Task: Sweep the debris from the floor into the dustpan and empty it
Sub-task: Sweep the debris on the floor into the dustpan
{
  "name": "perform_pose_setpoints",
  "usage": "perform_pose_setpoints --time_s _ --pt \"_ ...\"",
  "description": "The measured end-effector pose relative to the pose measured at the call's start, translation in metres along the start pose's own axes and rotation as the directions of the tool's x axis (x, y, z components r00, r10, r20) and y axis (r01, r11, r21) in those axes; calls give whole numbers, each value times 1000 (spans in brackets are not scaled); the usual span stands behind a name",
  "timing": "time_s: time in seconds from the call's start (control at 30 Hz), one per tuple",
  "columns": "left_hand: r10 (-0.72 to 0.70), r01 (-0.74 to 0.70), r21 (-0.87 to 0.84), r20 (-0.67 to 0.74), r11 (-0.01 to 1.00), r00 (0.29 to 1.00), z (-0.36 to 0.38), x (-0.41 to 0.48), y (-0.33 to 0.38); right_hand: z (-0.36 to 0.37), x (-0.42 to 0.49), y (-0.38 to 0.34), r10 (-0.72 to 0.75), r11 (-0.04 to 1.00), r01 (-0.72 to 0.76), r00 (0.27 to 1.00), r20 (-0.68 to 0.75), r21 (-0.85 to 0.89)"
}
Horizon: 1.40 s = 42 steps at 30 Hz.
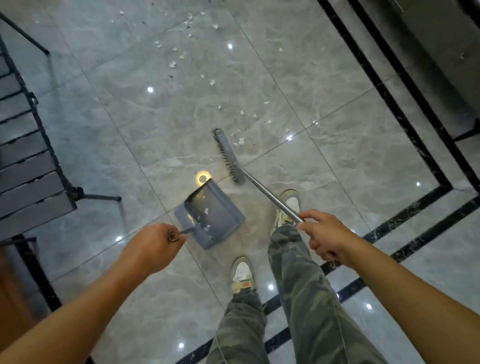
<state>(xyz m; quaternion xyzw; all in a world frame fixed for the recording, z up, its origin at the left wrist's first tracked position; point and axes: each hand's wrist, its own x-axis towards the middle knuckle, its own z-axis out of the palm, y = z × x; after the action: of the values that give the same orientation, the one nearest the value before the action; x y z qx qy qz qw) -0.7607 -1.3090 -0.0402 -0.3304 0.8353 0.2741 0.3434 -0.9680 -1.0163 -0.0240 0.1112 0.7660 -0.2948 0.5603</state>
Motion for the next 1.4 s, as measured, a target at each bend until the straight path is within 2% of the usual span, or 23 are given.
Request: perform_pose_setpoints --time_s 0.17,0.33,0.5,0.7,0.83,0.93,1.1,1.23,1.4 --pt "-65 63 -87 -21 994 998 -21 6 10 -16 55 -77 17 994 -12 999 45 -112" --pt "-121 120 -53 -17 991 992 -51 27 31 -53 121 -133 110 991 -100 985 130 -87" --pt "-159 158 -73 -6 985 987 -80 57 66 -125 162 -160 214 973 -209 976 41 -103" --pt "-189 187 -81 -15 979 982 -111 93 114 -208 171 -180 192 969 -202 978 -82 -144" --pt "-186 185 -31 -26 982 982 -138 116 144 -246 169 -194 150 973 -167 982 -116 -158" --pt "-170 169 -22 -36 985 985 -166 141 160 -276 159 -201 80 984 -95 992 -102 -149" --pt "-109 110 8 -51 994 993 -217 179 186 -309 133 -199 47 998 -49 998 -49 -37" --pt "-34 38 42 -79 998 996 -258 206 203 -318 120 -196 26 1000 -25 988 -152 12" --pt "71 -60 112 -100 992 992 -299 240 212 -320 109 -191 109 992 -87 952 -286 86"
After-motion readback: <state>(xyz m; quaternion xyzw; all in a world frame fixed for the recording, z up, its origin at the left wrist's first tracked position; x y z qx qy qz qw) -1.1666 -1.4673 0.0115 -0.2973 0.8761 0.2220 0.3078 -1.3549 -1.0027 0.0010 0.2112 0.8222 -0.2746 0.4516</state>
